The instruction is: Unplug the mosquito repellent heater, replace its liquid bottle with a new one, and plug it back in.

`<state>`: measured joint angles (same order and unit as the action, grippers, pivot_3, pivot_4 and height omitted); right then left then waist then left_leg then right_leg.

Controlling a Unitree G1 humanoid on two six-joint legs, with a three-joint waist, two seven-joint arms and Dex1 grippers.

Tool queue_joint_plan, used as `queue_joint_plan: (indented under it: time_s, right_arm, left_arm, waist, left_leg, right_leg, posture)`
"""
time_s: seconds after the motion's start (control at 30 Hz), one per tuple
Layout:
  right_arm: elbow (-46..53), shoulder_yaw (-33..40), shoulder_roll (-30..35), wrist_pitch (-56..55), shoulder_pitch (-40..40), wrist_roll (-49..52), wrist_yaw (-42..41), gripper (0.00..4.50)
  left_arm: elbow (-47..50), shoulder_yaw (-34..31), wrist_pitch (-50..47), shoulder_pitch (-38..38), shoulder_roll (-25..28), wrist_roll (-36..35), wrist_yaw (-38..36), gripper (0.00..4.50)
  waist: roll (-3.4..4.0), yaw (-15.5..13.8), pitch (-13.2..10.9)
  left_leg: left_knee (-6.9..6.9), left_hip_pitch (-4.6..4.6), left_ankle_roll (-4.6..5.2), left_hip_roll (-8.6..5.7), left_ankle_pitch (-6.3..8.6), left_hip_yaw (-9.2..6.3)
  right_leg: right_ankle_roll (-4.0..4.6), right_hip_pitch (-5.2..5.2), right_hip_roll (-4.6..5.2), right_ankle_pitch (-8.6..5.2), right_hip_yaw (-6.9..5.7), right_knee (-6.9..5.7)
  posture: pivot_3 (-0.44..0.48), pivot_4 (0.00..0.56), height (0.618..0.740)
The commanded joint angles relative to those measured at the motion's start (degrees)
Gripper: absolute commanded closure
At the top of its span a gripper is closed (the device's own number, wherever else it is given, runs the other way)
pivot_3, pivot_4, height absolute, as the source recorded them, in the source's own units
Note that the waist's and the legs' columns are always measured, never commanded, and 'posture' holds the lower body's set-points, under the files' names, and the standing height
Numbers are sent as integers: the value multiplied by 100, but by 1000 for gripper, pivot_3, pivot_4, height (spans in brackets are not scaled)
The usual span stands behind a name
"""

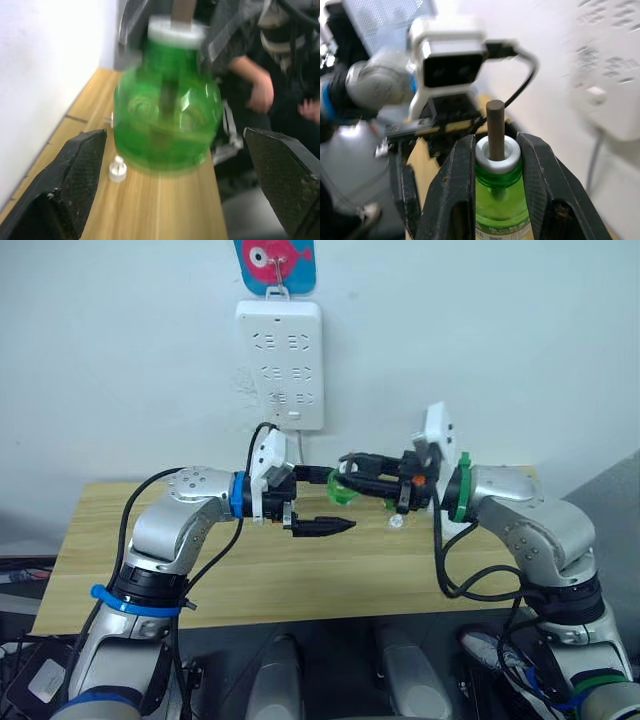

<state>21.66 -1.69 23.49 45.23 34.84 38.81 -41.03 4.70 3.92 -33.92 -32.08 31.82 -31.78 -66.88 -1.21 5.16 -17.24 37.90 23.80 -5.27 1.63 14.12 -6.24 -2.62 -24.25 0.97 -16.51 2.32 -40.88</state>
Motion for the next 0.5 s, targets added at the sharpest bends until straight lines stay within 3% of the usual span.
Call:
queue_joint_plan:
  time_s: [0.03, 0.23, 0.5]
  right_arm:
    - [74, 792, -329, 488, 60, 826, 752, 3644]
    - [23, 1828, -1277, 1148, -21, 2610, 2640, 3644]
    - [-154, 2110, -1665, 919, -119, 4697, 4462, 3644]
  left_arm:
    - [412, -559, -796, 94, -334, -764, 780, 0]
    - [797, -1387, -1887, 51, -1244, -2157, 2322, 0]
    - [770, -1956, -2466, -246, -1868, -3625, 3788, 0]
  waist:
    - [-2, -2, 20]
    - [-1, -5, 96]
    - [1, 1, 177]
  left_leg:
    - [1, 0, 0, 0, 0, 0]
    - [3, 2, -7, -1, -4, -1]
    - [3, 1, 4, -4, 2, 1]
  right_leg:
    - [0, 0, 1, 0, 0, -2]
    - [0, 1, 7, 0, -1, -4]
    - [0, 1, 5, 0, 1, -7]
  posture:
    - [-131, 186, 725]
    - [-120, 169, 725]
    - [-115, 167, 725]
